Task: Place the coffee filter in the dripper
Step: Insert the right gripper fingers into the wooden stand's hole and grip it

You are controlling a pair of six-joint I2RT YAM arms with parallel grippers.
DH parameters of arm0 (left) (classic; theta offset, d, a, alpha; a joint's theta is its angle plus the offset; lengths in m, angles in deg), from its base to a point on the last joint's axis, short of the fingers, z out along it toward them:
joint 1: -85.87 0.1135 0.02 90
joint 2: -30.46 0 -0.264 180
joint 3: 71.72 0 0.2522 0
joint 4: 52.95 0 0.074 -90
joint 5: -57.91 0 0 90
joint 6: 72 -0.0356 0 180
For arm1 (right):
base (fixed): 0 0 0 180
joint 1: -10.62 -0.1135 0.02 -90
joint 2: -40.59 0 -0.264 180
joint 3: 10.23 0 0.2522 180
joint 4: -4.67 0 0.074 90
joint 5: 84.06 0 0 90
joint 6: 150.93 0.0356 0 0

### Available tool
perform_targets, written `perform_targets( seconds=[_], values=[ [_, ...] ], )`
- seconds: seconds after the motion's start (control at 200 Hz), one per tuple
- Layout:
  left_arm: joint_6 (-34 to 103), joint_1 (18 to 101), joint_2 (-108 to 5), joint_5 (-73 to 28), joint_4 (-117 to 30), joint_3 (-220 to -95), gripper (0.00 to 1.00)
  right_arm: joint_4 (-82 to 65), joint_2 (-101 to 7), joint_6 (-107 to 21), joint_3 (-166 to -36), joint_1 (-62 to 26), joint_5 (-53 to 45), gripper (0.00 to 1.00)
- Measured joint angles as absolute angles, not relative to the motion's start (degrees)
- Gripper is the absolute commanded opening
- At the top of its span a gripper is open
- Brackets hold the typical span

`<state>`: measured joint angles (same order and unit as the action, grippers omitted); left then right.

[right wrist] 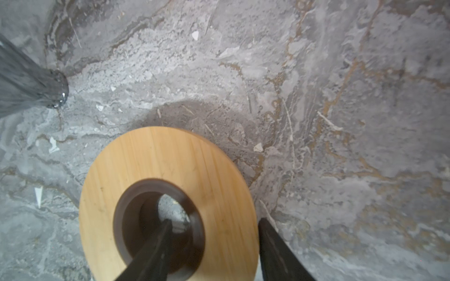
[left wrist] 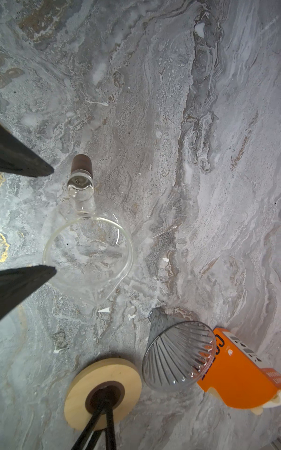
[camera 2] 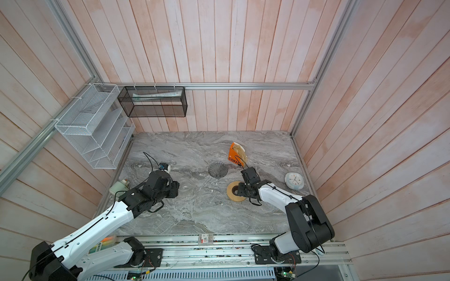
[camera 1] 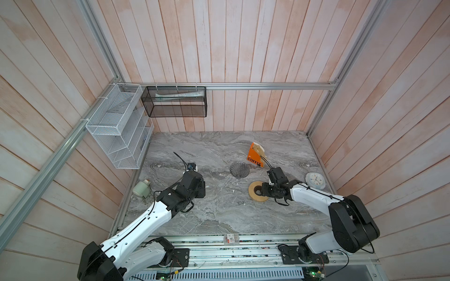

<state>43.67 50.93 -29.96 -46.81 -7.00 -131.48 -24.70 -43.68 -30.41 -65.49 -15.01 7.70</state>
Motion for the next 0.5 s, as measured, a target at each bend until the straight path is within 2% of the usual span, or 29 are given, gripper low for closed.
perform_targets(
  seconds=[0.405,0.5],
  values=[
    [42.6,50.9,-30.0,-46.2,-8.8,-131.5,0.61,-27.2,-46.2,-31.3,-67.9,-15.5,9.5,0.38],
    [42.4,50.9,-30.0,-46.2,-9.0,-131.6,0.61,-27.9,-46.3,-31.4,-68.2,-15.6,9.6,0.37]
  ],
)
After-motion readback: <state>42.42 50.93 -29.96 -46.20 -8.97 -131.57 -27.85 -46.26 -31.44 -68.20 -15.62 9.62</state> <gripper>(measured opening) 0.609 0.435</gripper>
